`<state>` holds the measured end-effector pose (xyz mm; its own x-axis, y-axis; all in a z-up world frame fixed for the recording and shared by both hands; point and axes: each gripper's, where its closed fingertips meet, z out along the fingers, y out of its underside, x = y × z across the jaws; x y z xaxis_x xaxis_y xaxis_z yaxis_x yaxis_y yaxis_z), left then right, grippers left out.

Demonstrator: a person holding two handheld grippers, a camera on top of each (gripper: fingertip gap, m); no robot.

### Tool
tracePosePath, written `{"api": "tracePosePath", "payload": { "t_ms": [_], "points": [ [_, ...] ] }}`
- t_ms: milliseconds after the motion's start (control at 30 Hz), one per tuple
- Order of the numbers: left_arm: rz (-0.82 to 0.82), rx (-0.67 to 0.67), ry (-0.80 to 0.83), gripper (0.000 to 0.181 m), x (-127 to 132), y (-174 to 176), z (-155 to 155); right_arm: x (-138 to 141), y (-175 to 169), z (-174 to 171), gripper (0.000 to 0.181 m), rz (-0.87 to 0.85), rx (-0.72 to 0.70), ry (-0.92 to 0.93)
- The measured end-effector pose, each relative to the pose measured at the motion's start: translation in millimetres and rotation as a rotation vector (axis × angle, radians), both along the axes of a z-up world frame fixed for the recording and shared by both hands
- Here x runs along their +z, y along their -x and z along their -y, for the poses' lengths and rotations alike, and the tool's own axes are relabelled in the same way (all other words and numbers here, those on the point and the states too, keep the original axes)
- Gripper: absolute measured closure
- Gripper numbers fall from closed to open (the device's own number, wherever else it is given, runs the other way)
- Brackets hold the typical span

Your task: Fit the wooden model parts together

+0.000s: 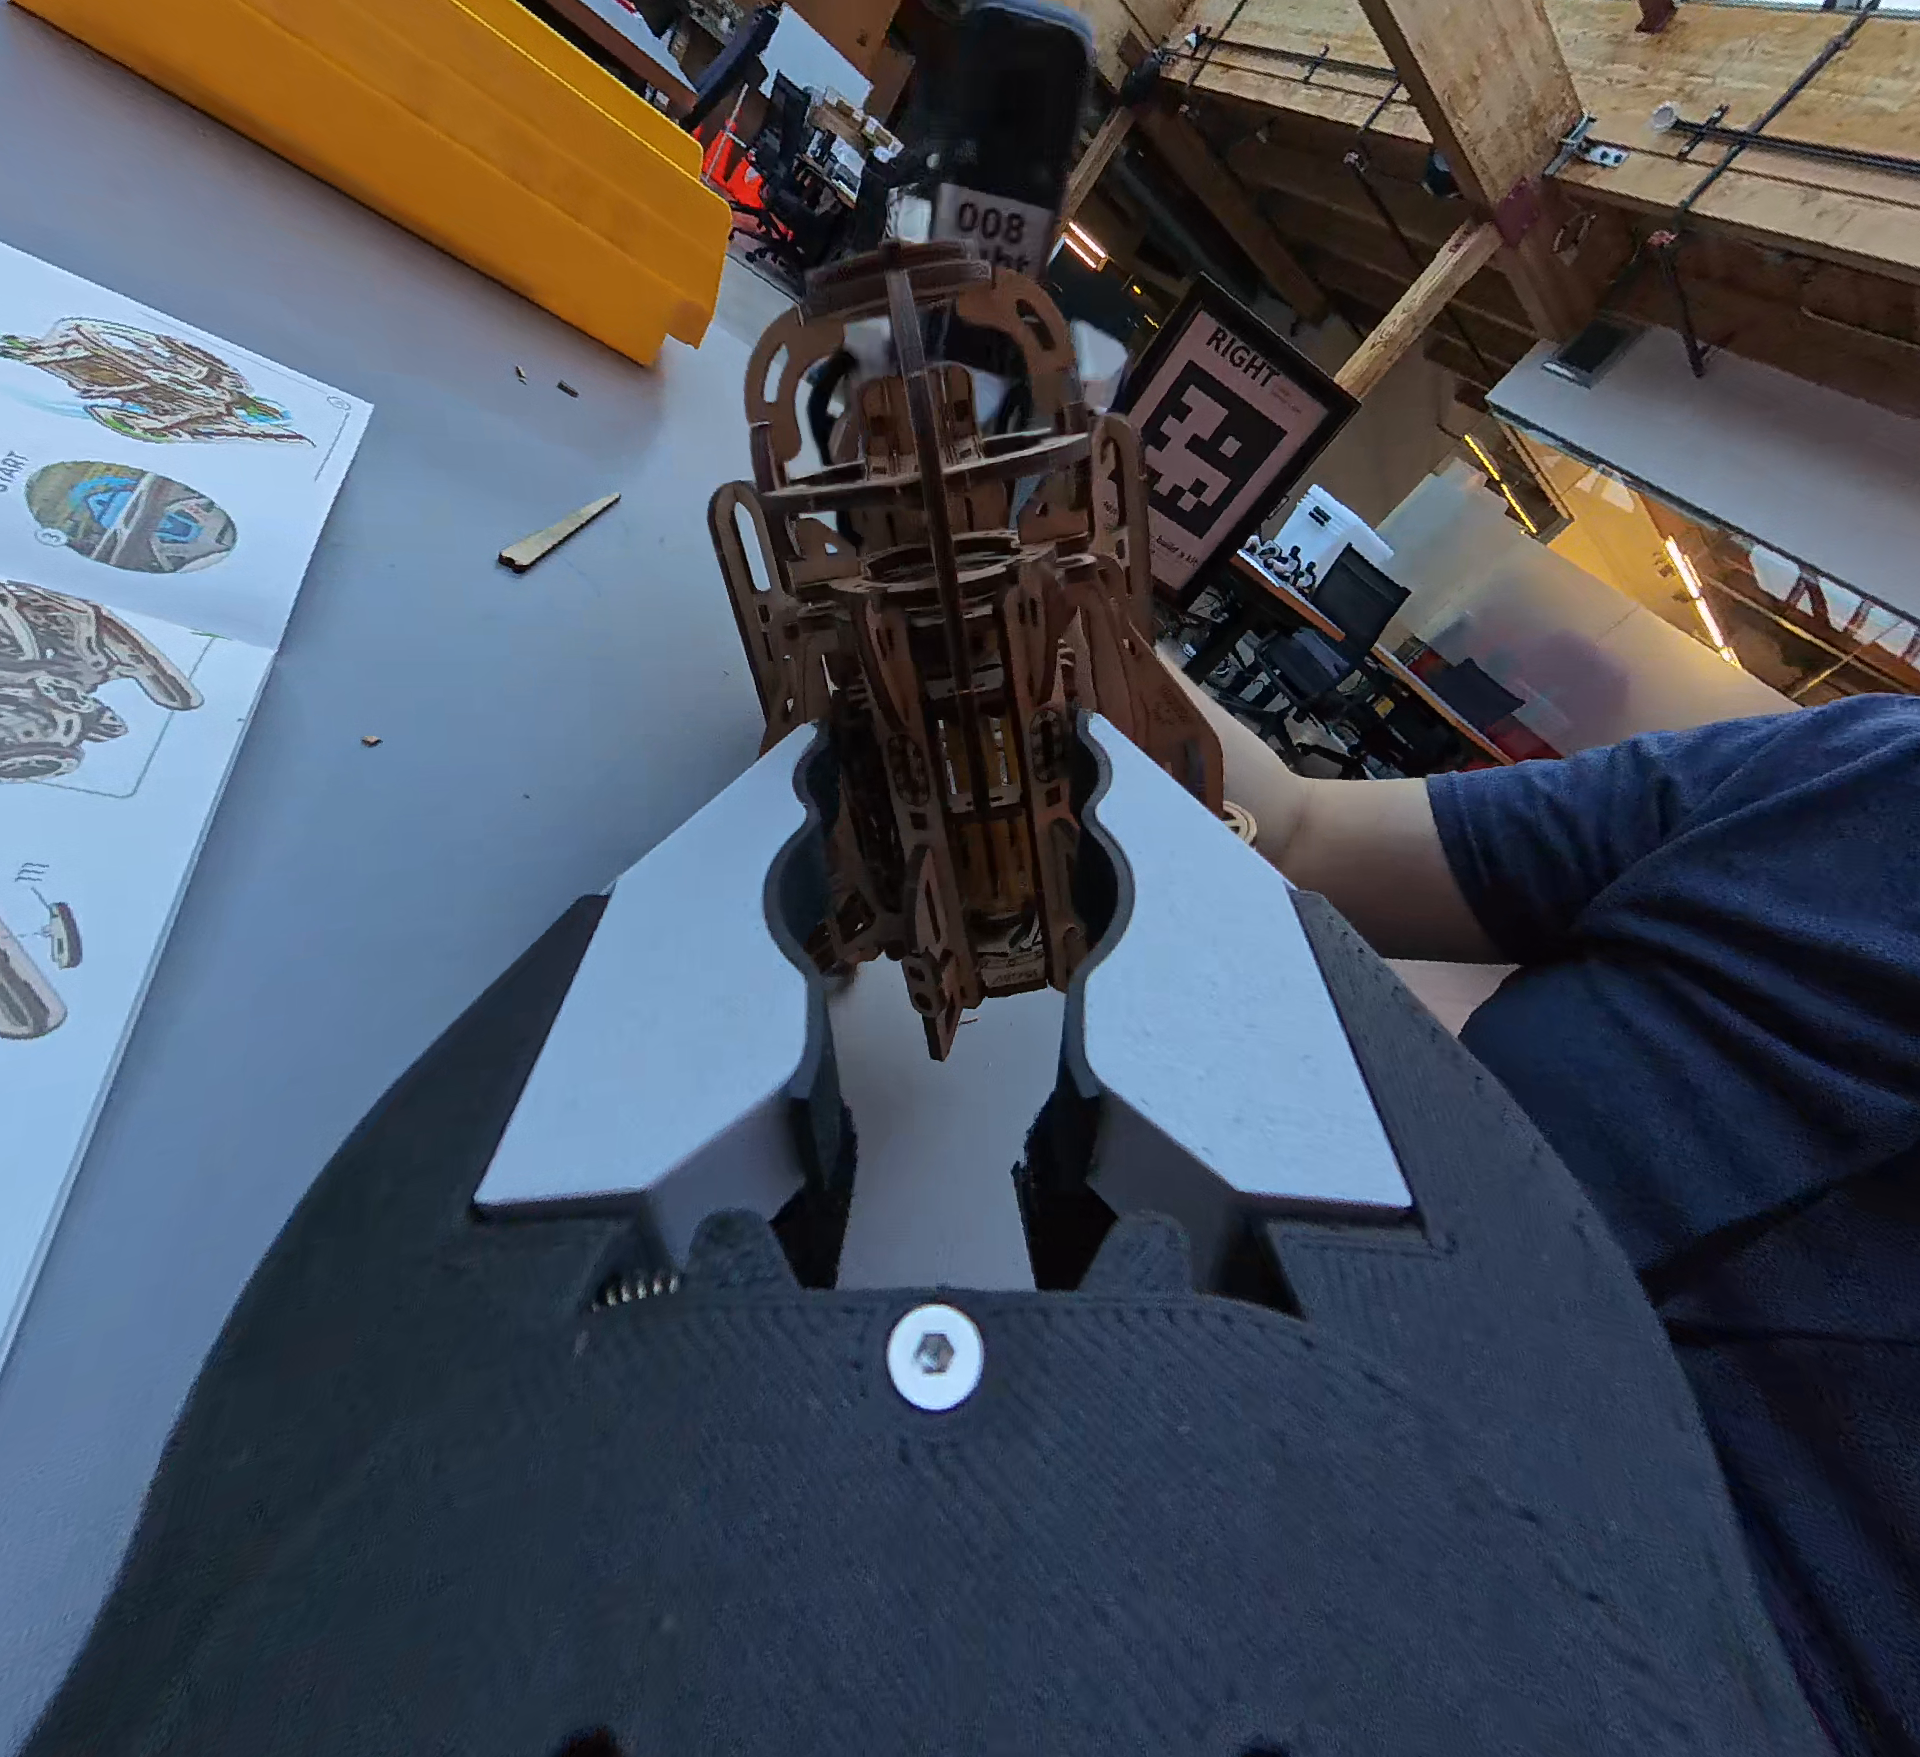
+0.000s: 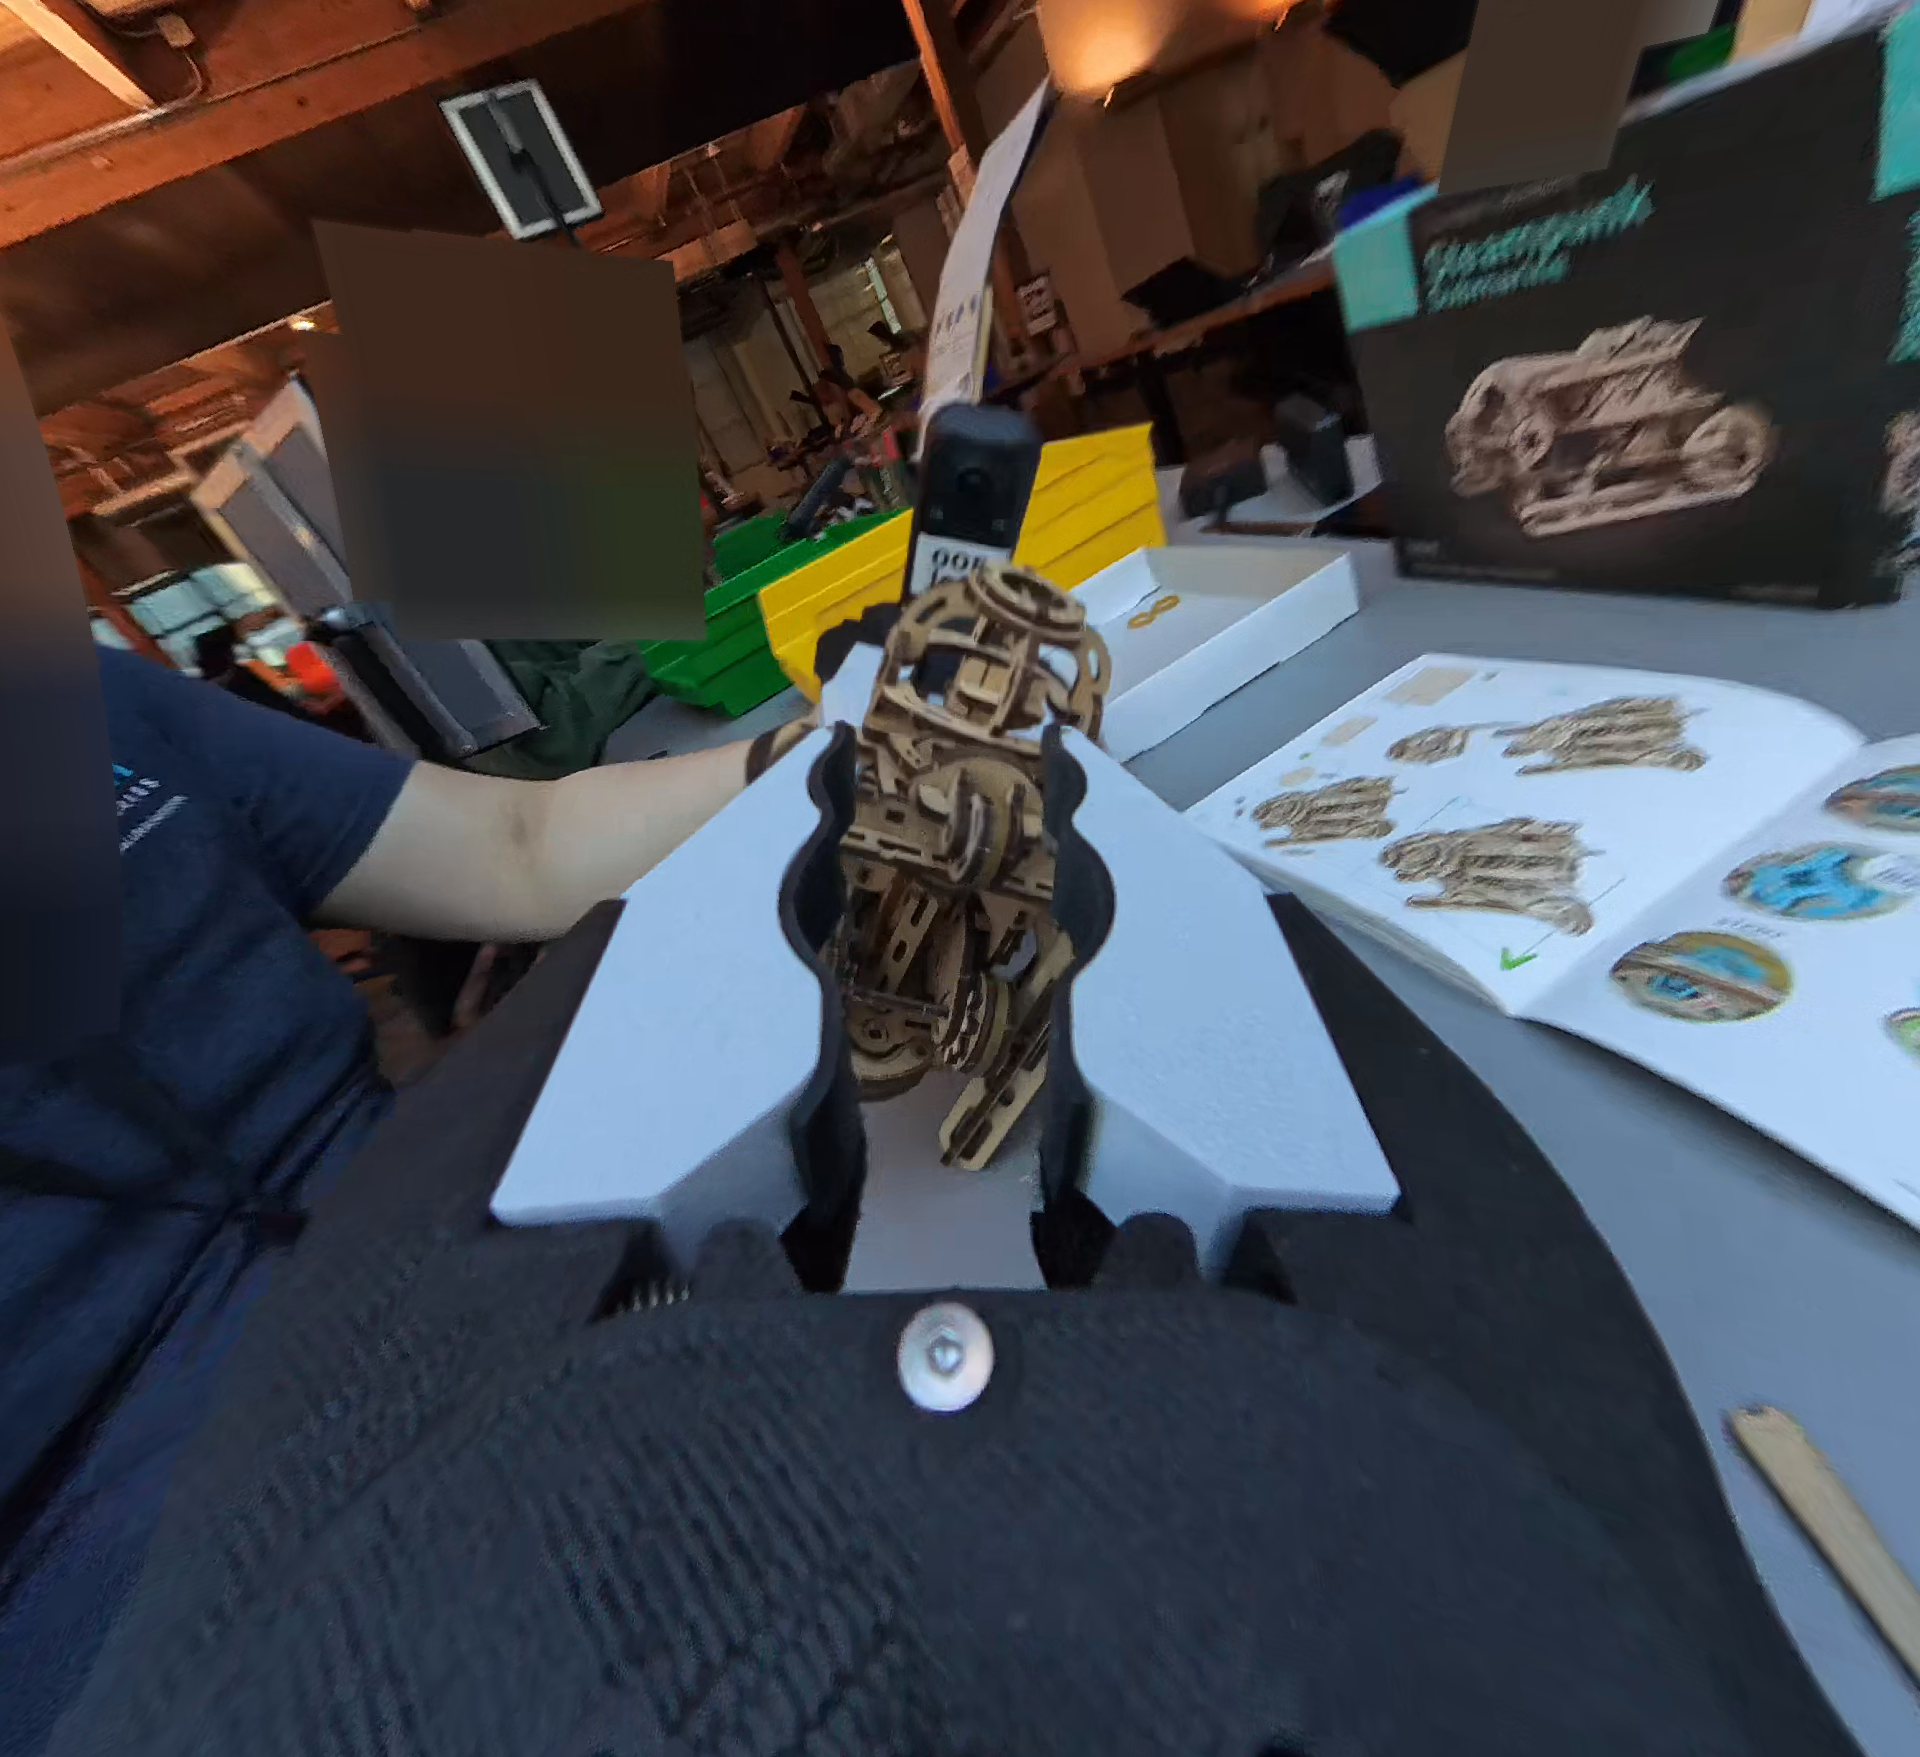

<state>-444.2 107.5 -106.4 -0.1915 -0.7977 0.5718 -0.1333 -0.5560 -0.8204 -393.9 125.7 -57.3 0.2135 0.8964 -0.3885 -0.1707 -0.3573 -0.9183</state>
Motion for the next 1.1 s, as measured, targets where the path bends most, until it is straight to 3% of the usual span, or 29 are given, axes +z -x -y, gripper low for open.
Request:
{"api": "tracePosePath", "payload": {
  "t_ms": [100, 200, 333, 467, 667, 1100],
  "points": [
    [-0.005, 0.013, -0.011, 0.139, -0.6, 2.3, 1.0, 45.5, -16.1, 15.0, 0.151, 0.054, -0.204, -0.331],
    [-0.002, 0.017, -0.022, 0.139, 0.2, 1.5, 2.8, 65.6, -6.9, 35.6, 0.151, 0.371, -0.364, -0.619],
    [-0.009, 0.023, -0.037, 0.139, 1.9, -1.1, 5.0, 48.6, 29.4, 53.8, 0.159, 0.811, -0.371, -0.737],
    [-0.024, 0.026, -0.074, 0.139, 3.5, -2.8, 9.2, 17.7, 35.5, 50.8, 0.165, 1.122, -0.368, -0.737],
    [-0.033, 0.031, -0.081, 0.139, 4.3, -4.3, 10.8, -7.9, 31.0, 37.8, 0.172, 1.292, -0.381, -0.657],
    [-0.048, 0.041, -0.039, 0.139, 3.3, -4.6, 5.9, -19.5, 31.8, 18.4, 0.170, 1.327, -0.425, -0.588]
  ]
}}
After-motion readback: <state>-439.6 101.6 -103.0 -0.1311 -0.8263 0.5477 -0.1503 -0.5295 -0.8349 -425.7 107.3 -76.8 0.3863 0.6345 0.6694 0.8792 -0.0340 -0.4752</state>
